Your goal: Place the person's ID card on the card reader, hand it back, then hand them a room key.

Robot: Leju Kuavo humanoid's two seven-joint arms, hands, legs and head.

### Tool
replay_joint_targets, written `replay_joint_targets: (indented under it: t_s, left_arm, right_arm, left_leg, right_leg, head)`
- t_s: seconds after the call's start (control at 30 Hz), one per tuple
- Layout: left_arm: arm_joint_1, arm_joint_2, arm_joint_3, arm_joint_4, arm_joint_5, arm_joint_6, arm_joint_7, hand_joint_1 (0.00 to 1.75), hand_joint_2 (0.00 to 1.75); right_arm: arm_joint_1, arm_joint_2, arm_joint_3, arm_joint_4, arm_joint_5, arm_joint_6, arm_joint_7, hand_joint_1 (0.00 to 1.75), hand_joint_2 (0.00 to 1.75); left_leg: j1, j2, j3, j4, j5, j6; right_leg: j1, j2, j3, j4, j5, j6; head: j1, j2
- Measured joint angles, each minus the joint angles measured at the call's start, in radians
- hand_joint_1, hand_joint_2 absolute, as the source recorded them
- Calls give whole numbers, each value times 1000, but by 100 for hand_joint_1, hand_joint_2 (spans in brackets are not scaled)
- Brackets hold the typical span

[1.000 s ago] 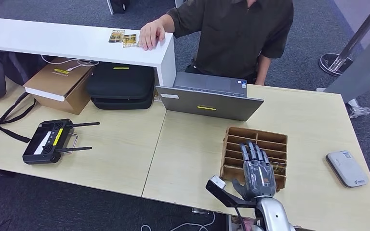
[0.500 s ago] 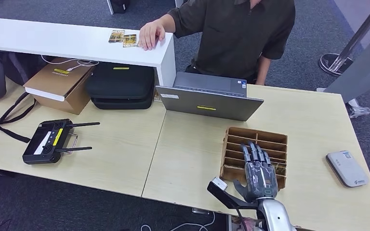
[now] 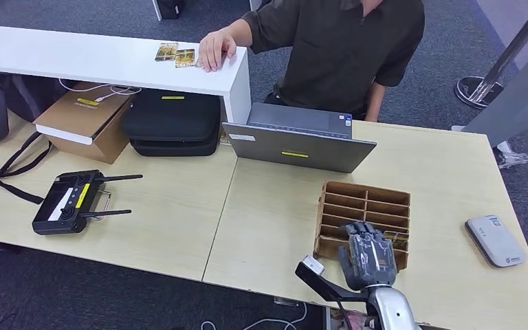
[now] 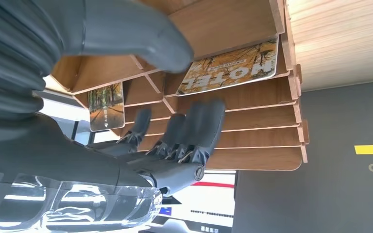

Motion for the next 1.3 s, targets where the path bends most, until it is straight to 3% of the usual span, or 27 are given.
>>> replay_joint_targets:
  t_s: [0.03,0.57,0.67,0.7,0.73,0.8,1.3]
  left_arm:
    - [0,0,0,0,0,0,-1,0,0]
    - [0,0,0,0,-6,-5,2,0,0]
    - [0,1,0,0,-6,-5,3,0,0]
    - [0,1,0,0,-6,-5,3,0,0]
    - [0,1,0,0,-6,-5,3,0,0]
    - [0,1,0,0,-6,-5,3,0,0]
    - [-3,1,0,0,-15,-9,8,0,0]
  right_arm:
    - [0,0,0,0,-2,0,-1,0,175]
    - [17,0,-8,-9,-17,-1,-11,0,175]
    - [18,0,-10,-10,-17,-2,-11,48,175]
    - [19,0,-10,-10,-17,-2,-11,92,175]
    - [19,0,-11,-10,-17,-2,-11,124,175]
    - [20,0,-11,-10,-17,-2,-11,175,175]
    - [17,0,-12,-4,-15,-18,-9,175,175]
  left_leg:
    - [0,0,0,0,0,0]
    - [0,0,0,0,0,0]
    - [0,0,0,0,0,0]
    - [0,0,0,0,0,0]
    - [0,0,0,0,0,0]
    - [0,0,0,0,0,0]
    - [0,0,0,0,0,0]
  right_leg:
    - [0,0,0,0,0,0]
    - [0,0,0,0,0,0]
    - [0,0,0,0,0,0]
    - [0,0,0,0,0,0]
    - [0,0,0,0,0,0]
    - [0,0,0,0,0,0]
    - [0,0,0,0,0,0]
  head:
    - [0,0]
    - [0,0]
    - [0,0]
    - [0,0]
    - [0,0]
    - [0,0]
    - [0,0]
